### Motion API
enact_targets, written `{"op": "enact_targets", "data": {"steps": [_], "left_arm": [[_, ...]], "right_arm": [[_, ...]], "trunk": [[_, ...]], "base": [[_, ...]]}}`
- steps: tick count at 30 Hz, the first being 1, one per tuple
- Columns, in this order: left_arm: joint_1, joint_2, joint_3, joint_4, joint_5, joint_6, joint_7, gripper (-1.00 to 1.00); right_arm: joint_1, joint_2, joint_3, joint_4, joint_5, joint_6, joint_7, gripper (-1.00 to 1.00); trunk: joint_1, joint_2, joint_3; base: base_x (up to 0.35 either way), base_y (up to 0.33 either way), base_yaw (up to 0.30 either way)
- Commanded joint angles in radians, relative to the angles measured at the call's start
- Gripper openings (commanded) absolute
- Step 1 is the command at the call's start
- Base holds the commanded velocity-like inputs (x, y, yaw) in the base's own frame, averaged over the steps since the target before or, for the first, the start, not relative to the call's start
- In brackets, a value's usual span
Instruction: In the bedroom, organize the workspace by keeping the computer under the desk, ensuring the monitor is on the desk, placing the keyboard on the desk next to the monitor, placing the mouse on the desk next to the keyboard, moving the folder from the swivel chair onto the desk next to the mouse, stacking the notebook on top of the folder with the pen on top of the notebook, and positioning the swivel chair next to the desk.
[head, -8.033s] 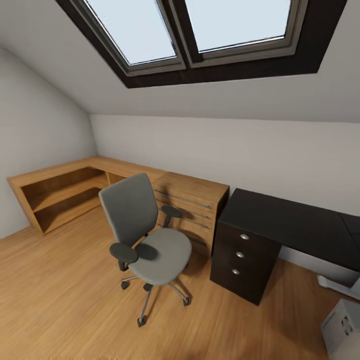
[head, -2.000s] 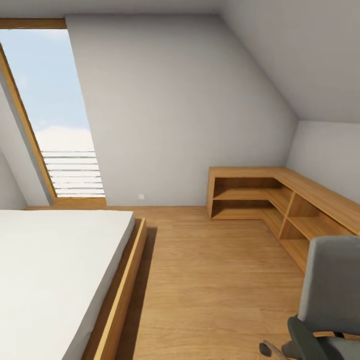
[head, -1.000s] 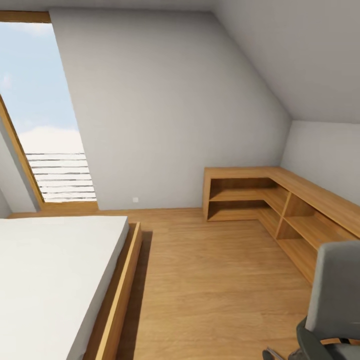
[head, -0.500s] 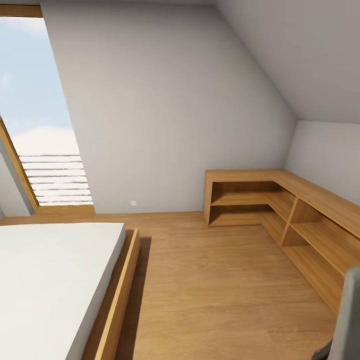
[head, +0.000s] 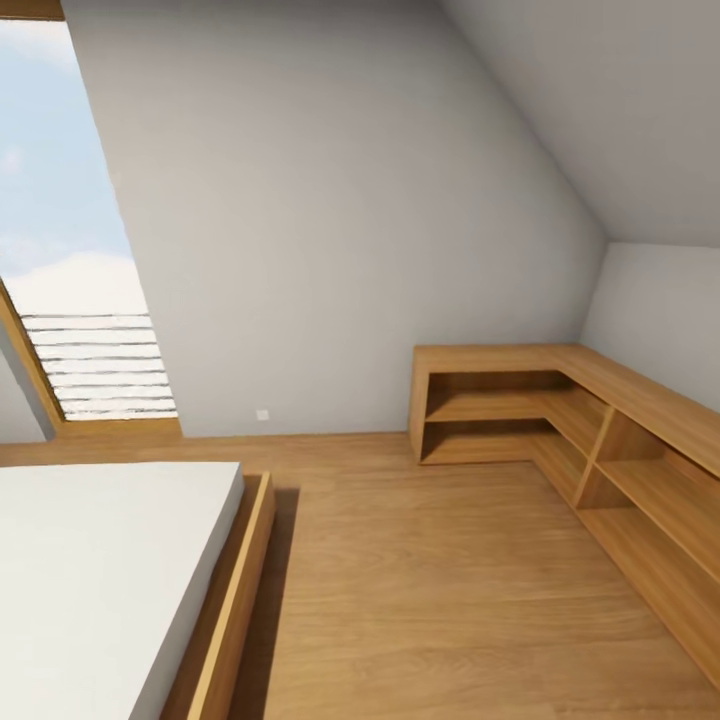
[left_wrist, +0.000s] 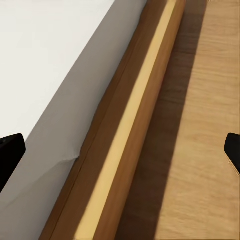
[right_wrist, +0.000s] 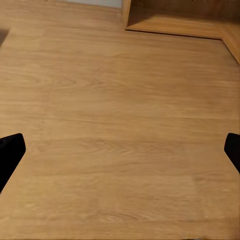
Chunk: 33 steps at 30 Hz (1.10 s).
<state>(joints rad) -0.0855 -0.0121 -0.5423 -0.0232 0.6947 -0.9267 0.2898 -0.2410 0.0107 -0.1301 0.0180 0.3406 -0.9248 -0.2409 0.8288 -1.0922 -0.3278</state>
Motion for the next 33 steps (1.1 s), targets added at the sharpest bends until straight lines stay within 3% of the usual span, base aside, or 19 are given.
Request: {"op": "enact_targets", "data": {"steps": [1,33], "left_arm": [[-0.001,0.000,-0.008,0.000,0.000,-0.001,0.009,1.00],[0.000,0.000,-0.007,0.000,0.000,-0.001,0.008,1.00]], "right_arm": [[-0.001,0.000,-0.008,0.002,0.011,-0.003,-0.005,1.00],[-0.001,0.002,-0.011,0.002,0.011,-0.002,-0.007,1.00]], "trunk": [[0.001,-0.001,-0.001],[0.001,-0.001,-0.001]], "base": [[0.322,0.000,0.000],[0.324,0.000,0.000]]}}
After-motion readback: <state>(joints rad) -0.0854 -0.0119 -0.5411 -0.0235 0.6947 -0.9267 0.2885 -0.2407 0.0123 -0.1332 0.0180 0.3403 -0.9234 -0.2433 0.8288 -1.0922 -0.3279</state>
